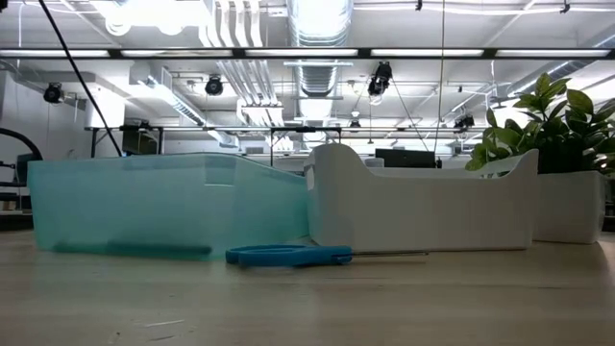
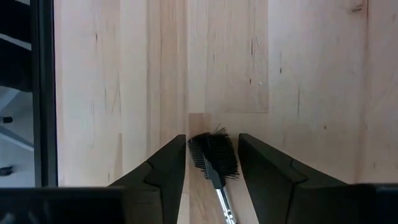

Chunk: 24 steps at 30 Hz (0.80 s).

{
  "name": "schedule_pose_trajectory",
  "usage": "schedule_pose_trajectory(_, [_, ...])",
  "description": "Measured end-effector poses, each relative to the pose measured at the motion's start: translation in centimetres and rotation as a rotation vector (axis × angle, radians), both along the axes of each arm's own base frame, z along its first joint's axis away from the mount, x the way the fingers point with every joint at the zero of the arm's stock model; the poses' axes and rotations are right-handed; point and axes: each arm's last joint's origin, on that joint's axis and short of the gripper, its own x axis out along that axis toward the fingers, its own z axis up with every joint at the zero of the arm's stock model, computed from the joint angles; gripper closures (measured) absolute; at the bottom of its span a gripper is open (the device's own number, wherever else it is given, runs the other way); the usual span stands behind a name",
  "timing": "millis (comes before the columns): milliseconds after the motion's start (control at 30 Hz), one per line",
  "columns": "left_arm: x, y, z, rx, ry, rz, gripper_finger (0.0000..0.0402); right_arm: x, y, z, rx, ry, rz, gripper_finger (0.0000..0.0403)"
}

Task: Pick & Place Paint Supplies
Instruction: Put the black brow brush into the green bin

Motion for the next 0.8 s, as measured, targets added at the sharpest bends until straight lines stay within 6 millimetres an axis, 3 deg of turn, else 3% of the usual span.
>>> schedule_pose_trajectory(300, [0.01, 0.01, 0.00, -0.001, 0.000, 0.001, 0.0264, -0.08, 0.01, -0.30, -0.023, -0.002, -0.017, 0.0259])
schedule_pose_trajectory(633, [0.02, 0.00, 0.13, -0.011, -0.007, 0.002, 0.0264, 0.01, 0.17, -0.94, -0.020, 0.015, -0.041, 0.0381])
schedule_pose_trajectory(800, [0.04, 0.00, 0.19, -0.015, -0.011, 0.002, 0.0264, 0.13, 0.35, -0.69, 0.021, 0.012, -0.061, 0.0389])
